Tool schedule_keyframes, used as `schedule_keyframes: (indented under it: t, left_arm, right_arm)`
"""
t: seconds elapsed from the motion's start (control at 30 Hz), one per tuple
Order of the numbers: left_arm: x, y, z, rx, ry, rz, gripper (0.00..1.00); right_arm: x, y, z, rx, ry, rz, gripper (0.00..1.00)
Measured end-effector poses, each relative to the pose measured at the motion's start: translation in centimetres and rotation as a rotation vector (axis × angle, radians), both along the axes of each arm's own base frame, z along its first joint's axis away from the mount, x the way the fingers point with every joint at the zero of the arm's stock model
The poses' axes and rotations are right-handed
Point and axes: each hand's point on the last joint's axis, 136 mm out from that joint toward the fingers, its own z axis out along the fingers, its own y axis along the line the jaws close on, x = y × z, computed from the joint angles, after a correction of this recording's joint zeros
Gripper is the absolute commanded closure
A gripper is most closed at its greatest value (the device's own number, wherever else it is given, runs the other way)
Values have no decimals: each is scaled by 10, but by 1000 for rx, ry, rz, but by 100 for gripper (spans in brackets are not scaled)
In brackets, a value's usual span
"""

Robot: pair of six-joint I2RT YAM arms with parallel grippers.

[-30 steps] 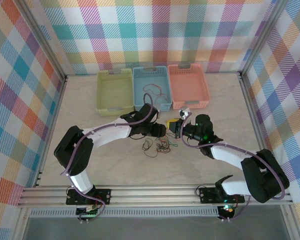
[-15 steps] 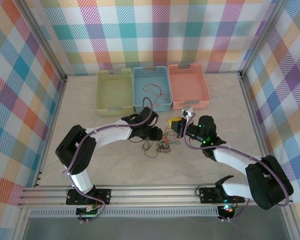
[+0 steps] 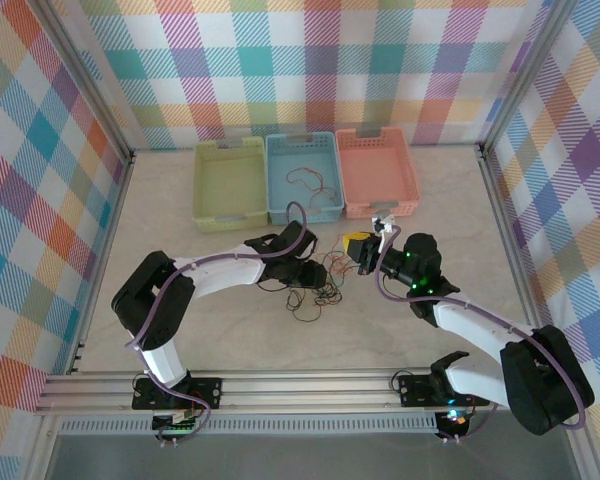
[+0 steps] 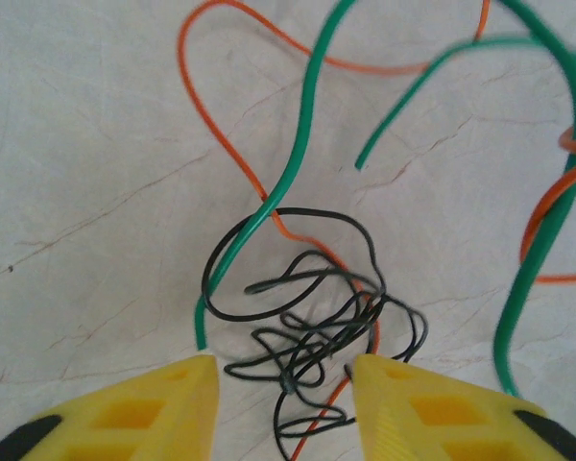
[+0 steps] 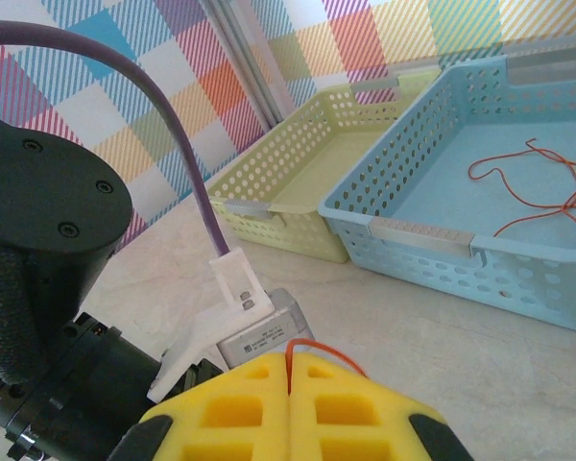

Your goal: Untangle the cables

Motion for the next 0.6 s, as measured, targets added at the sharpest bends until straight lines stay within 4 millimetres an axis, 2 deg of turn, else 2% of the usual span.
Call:
schedule_keyframes:
  t: [0.17,0.6]
  left_arm:
    - [0,-2,9,-82,-14,60,49]
    - [8,-20,27,-224,-29,136,45]
  right_arm:
    - [0,0,0,2,4,0,100]
    - [1,1,-5,-5,16,0,100]
